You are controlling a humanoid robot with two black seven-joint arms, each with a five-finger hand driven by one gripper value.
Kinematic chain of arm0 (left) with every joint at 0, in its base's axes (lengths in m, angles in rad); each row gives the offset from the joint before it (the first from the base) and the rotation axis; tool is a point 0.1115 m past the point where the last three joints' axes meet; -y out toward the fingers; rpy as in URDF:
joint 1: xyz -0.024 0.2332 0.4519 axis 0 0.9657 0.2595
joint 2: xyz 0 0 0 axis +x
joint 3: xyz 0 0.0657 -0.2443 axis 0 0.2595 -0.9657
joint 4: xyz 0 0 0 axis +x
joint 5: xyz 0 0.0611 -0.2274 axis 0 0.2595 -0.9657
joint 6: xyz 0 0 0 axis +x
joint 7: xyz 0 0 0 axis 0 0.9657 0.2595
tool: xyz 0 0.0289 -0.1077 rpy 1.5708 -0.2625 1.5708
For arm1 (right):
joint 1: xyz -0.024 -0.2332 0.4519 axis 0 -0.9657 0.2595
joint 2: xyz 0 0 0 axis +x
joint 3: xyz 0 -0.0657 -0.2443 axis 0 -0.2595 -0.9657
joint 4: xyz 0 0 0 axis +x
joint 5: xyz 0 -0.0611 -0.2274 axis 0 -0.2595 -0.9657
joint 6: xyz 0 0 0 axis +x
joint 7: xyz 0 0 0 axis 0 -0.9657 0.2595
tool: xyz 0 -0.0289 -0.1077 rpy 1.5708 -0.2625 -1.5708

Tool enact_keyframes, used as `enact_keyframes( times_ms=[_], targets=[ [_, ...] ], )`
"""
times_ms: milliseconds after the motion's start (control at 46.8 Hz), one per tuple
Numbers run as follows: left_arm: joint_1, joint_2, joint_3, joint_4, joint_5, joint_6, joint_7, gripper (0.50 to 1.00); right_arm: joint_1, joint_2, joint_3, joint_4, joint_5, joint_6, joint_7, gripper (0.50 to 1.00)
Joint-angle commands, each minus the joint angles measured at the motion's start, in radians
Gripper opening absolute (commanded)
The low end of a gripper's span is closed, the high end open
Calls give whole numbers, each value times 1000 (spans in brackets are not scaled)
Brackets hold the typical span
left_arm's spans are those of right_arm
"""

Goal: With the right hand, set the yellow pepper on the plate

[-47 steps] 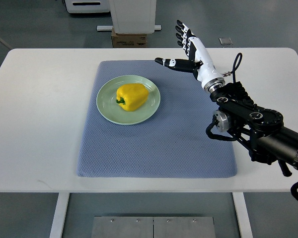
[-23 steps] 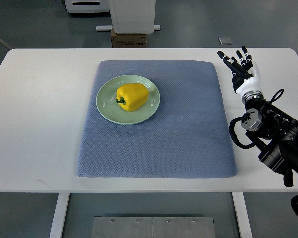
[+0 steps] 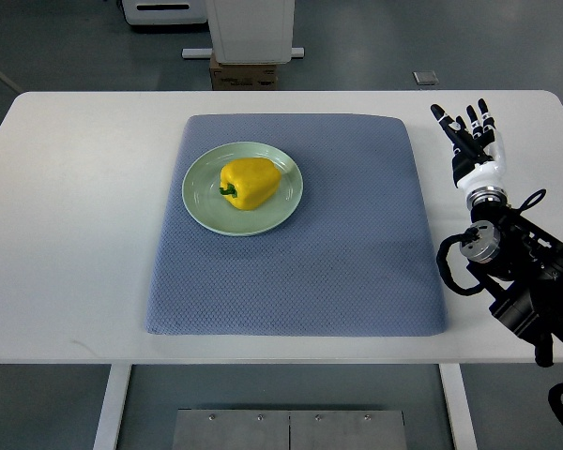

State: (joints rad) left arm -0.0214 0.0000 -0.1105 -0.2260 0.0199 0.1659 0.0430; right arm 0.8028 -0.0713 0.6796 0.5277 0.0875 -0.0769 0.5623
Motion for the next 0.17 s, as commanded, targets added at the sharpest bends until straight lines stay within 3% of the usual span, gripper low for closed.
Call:
enact_keyframes(
  times_ms=[0, 150],
  targets=[
    [0, 0, 0, 0, 0, 0, 0, 1000, -2, 1, 0, -2, 0, -4, 2, 1000],
    [1, 0, 0, -1, 0, 0, 0, 1000, -10, 5, 0, 0, 0, -11, 4, 1000]
  ],
)
